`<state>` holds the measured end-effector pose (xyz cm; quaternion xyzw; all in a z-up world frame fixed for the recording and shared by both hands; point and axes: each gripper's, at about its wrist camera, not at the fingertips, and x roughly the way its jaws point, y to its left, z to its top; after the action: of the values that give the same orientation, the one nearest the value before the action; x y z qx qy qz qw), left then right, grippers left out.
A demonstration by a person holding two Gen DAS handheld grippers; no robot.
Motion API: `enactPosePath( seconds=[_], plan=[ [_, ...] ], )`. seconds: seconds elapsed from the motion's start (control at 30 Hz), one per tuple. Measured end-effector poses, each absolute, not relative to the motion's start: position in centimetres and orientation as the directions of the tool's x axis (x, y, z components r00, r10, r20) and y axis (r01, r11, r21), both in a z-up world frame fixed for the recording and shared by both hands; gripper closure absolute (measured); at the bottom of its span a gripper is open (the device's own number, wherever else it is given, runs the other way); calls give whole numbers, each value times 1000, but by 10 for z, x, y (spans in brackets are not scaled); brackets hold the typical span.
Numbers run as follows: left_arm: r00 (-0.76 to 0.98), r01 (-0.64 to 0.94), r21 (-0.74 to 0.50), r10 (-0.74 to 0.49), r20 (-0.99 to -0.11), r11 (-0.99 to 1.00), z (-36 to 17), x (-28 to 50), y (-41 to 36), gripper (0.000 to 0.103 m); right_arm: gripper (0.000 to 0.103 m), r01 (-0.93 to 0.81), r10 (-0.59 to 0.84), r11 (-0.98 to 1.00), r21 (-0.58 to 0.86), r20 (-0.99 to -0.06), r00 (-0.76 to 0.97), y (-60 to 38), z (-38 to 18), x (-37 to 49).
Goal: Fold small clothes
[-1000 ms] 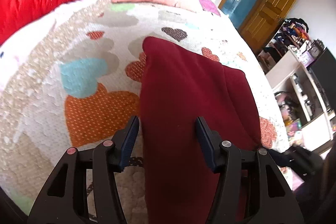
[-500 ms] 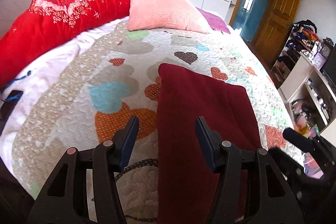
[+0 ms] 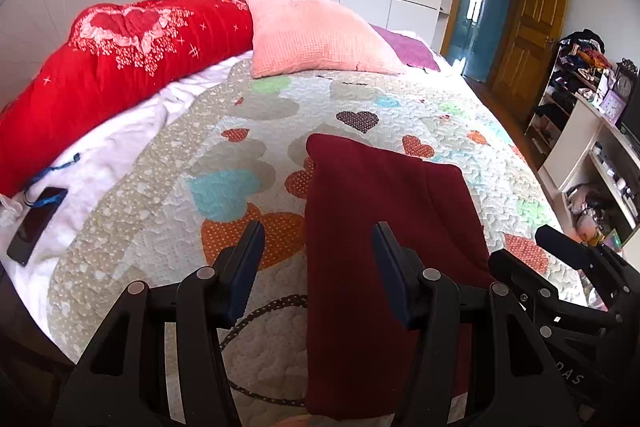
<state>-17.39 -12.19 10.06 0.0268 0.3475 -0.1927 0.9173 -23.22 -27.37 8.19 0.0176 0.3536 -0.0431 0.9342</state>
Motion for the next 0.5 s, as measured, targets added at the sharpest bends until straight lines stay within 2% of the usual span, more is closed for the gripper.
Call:
enactPosePath(
  seconds=[0.5],
  plan=[
    [709, 374, -42, -314, -631, 927, 101, -182, -125, 47, 33, 111, -66, 994, 24, -674, 736, -277, 78, -232]
  ],
)
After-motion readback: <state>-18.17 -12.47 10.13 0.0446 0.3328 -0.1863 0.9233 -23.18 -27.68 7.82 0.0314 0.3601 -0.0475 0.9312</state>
